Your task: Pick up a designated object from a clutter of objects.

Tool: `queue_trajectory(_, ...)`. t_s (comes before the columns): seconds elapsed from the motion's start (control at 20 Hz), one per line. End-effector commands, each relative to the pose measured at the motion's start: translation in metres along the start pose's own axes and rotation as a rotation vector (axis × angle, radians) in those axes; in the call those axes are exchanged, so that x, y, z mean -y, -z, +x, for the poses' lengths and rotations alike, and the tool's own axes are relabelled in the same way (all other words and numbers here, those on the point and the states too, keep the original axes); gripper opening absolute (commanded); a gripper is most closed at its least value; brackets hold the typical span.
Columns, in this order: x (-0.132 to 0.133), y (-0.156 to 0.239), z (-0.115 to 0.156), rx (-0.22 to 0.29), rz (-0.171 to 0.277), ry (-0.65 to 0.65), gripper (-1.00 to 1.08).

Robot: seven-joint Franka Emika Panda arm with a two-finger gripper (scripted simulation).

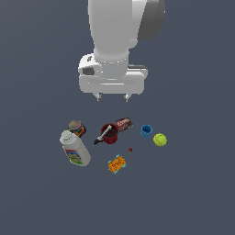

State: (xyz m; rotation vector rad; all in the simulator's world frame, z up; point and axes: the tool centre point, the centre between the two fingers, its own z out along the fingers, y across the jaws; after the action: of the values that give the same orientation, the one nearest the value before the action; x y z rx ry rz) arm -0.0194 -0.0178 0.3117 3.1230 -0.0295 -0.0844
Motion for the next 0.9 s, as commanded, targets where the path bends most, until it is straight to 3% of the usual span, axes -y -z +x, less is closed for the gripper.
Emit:
queue_trajectory(0.0, 0.0, 0.0, 0.0, 0.0, 0.0, 0.0, 1.0)
queue_trajectory(0.45, -0.033, -0.006, -0.005, 0.018, -0.001, -0.041, 1.0)
queue_trajectory(0.85, -0.033, -0.009, -0.001, 0.016, -0.001, -0.059, 1.0)
